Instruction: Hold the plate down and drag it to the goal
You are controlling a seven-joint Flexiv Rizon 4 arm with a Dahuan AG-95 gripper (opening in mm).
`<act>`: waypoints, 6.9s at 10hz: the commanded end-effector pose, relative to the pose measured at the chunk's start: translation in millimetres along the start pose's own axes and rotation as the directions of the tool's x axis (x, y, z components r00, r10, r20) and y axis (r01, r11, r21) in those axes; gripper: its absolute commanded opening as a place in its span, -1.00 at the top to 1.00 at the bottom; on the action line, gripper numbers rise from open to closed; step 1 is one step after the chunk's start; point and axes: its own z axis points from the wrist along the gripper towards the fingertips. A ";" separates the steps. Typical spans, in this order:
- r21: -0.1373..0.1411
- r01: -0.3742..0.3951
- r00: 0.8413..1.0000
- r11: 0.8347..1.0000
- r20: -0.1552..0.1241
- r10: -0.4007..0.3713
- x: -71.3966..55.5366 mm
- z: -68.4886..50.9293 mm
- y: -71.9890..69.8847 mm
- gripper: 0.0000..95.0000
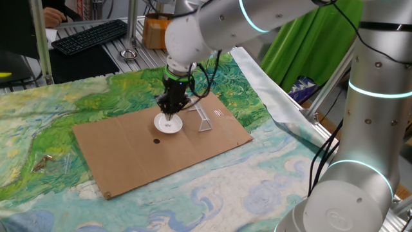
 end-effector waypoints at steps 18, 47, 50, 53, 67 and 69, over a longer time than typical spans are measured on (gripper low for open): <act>-0.007 0.007 1.000 1.000 0.009 -0.007 -4.5 19.5 -8.5 1.00; 0.028 0.051 0.998 0.998 0.035 -0.052 -8.4 33.6 -13.1 1.00; 0.033 0.060 0.997 0.998 0.038 -0.062 -9.0 33.7 -16.0 1.00; 0.035 0.067 0.997 0.997 0.040 -0.068 -9.5 33.5 -19.0 1.00; 0.076 0.118 0.991 0.990 0.052 -0.123 -11.4 30.0 -41.3 1.00; 0.081 0.125 0.990 0.989 0.052 -0.129 -12.0 31.1 -44.0 1.00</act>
